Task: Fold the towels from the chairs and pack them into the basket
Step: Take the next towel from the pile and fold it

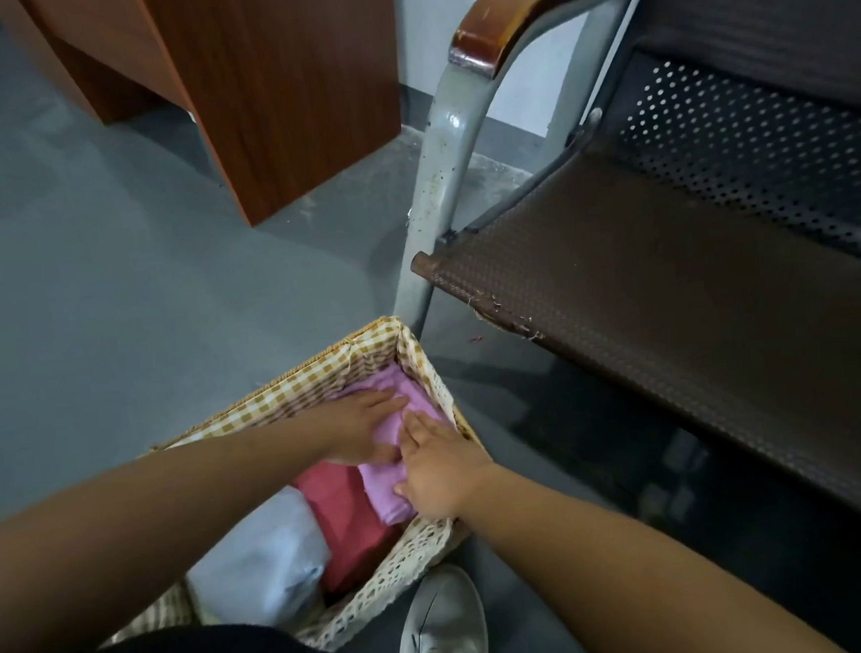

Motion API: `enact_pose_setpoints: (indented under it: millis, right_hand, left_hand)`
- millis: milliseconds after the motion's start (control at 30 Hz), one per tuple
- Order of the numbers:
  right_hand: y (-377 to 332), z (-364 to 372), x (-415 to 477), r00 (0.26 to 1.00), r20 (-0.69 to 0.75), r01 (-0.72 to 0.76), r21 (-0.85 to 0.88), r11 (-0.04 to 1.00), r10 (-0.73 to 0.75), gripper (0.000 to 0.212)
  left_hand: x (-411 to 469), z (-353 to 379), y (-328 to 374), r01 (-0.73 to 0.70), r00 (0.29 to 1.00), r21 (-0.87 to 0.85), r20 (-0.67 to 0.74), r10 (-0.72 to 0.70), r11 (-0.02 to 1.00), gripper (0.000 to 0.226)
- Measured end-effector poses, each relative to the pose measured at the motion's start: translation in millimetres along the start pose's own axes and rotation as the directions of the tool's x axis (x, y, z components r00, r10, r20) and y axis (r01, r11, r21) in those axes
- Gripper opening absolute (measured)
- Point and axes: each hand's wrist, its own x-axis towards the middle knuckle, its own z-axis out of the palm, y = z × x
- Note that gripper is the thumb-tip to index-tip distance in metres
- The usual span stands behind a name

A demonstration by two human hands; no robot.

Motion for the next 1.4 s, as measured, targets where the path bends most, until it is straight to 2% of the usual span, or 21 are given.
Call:
enact_pose_setpoints:
  millis: [133, 233, 333, 567, 700, 833, 967, 1167, 1267, 1333, 1400]
  right_hand:
    - [2.4, -44.0, -31.8, 0.992, -0.126, 0.019, 0.243, 0.97, 0.012, 0.055]
    - [23.5, -83.5, -71.1, 0.963, -0.265, 0.024, 0.265, 0.964, 0.048, 0.042]
    - [62.1, -122.8, -126.7, 0.907, -0.398, -0.029, 0.27, 0.962, 0.139, 0.042]
    - [165.9, -161.1, -281.2, 0.719, -0.53, -0.298, 0.349, 0.888, 0.45, 0.056]
    - [224.6, -142.9, -358.9, 0.605, -0.53, -0.427, 0.415, 0.803, 0.595, 0.054]
    - [281.0, -103.6, -424.7, 0.475, -0.482, -0.536, 0.506, 0.676, 0.736, 0.045]
    - [333.6, -63.4, -468.7, 0.366, -0.399, -0.61, 0.579, 0.541, 0.841, 0.054]
    - [415.8, -14.1, -492.6, 0.229, -0.276, -0.717, 0.601, 0.354, 0.933, 0.053]
    - [447.2, 13.1, -494.0, 0.218, -0.213, -0.725, 0.619, 0.304, 0.952, 0.059]
    - [463.5, 36.4, -493.4, 0.25, -0.216, -0.702, 0.631, 0.331, 0.944, 0.064]
    - [474.3, 55.0, -491.6, 0.237, -0.25, -0.715, 0.609, 0.343, 0.939, 0.059]
  left_hand:
    - [-17.5, -43.8, 5.8, 0.003, 0.996, -0.039, -0.084, -0.007, 0.999, 0.049]
    - [-38.4, -94.6, 19.5, -0.028, 0.959, -0.134, -0.284, -0.011, 0.991, 0.031]
    - [-68.1, -154.6, 55.5, -0.096, 0.878, -0.214, -0.479, -0.019, 0.972, 0.03]
    - [-95.6, -254.7, 202.5, -0.273, 0.755, -0.171, -0.649, 0.1, 0.947, 0.033]
    - [-80.0, -272.6, 303.2, -0.367, 0.717, -0.067, -0.655, 0.236, 0.928, 0.036]
    - [-51.5, -269.6, 396.3, -0.444, 0.72, -0.001, -0.596, 0.355, 0.896, 0.038]
    - [-15.0, -255.5, 470.6, -0.476, 0.741, 0.0, -0.539, 0.401, 0.879, 0.036]
    - [64.4, -236.1, 553.6, -0.518, 0.772, -0.079, -0.472, 0.426, 0.852, 0.028]
    - [103.2, -212.9, 588.3, -0.57, 0.764, -0.098, -0.429, 0.482, 0.816, 0.042]
    - [127.1, -194.6, 610.7, -0.593, 0.751, -0.065, -0.405, 0.522, 0.803, 0.057]
    - [146.5, -184.7, 627.6, -0.587, 0.746, -0.047, -0.419, 0.517, 0.808, 0.062]
